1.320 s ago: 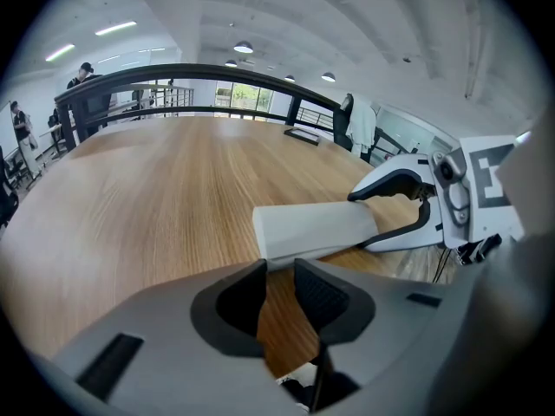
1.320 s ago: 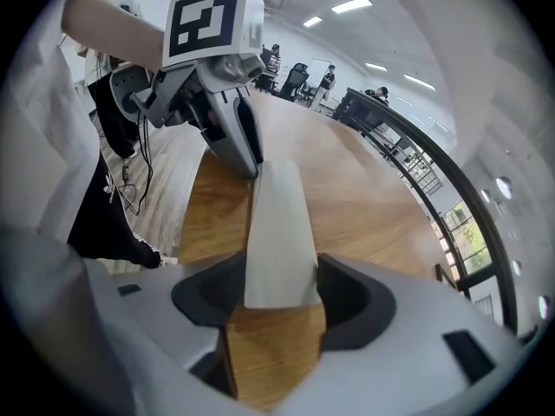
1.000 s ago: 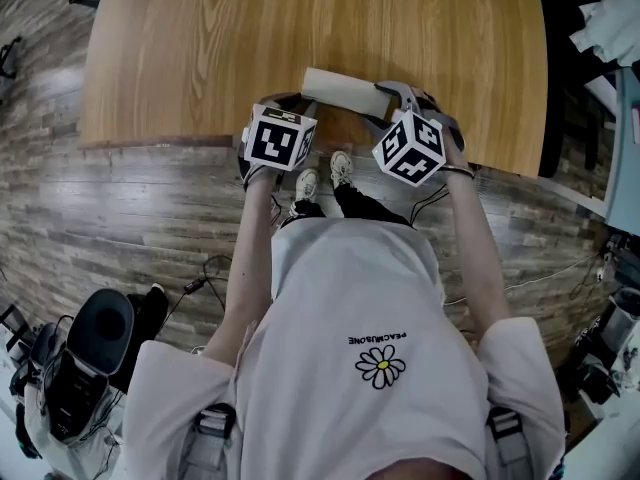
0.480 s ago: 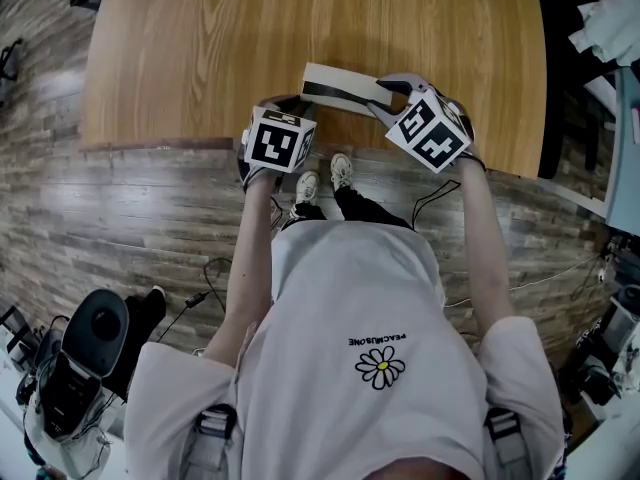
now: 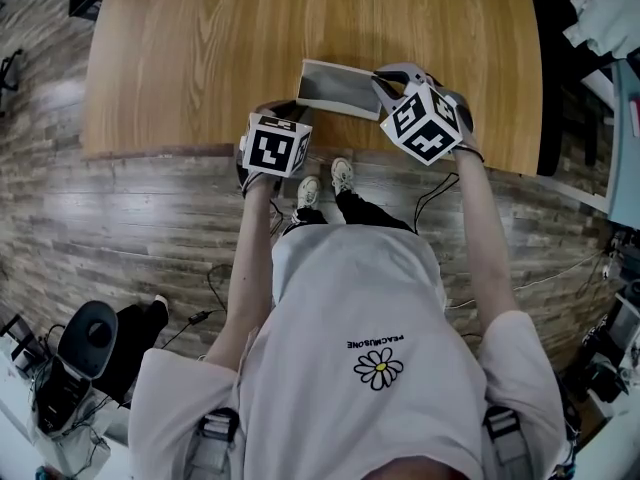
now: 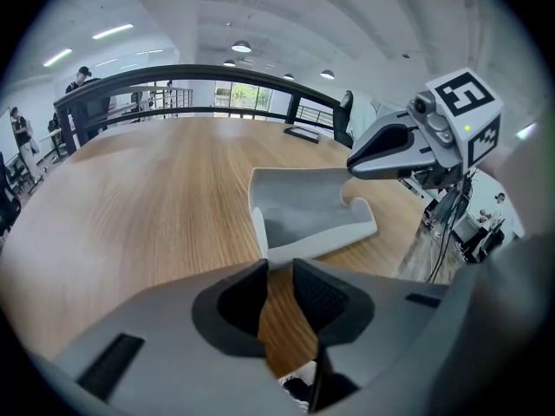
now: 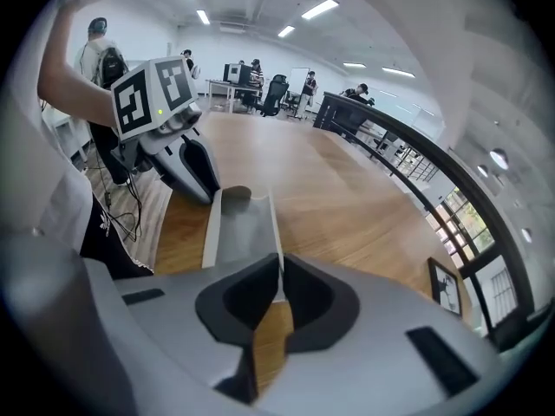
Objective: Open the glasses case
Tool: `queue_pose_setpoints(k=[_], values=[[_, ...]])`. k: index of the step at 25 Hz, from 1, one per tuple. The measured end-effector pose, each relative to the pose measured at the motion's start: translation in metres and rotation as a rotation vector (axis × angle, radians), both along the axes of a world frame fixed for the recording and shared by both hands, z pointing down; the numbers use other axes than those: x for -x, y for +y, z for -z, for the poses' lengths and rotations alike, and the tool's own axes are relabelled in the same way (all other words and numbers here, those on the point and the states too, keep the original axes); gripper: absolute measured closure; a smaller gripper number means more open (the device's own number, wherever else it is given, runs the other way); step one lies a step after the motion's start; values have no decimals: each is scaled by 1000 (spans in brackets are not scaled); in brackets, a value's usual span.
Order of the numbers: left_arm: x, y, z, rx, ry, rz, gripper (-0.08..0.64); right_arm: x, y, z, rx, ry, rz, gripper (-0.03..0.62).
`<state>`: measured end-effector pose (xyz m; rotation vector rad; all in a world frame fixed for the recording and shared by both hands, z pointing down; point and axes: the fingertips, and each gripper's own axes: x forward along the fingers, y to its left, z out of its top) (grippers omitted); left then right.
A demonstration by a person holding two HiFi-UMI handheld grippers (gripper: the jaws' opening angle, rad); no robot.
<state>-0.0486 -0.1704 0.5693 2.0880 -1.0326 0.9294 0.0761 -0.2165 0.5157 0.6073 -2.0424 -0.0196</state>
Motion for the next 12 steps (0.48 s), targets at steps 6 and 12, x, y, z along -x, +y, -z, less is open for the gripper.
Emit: queue_pose_setpoints(k=[6,12], values=[[0,-1,1,-12,-18,-3,456,-3,-11,-2,-80,38,-6,571],[6,1,-3,-17,-64,-37,467,5,-16,-8,-108,76,25,571]])
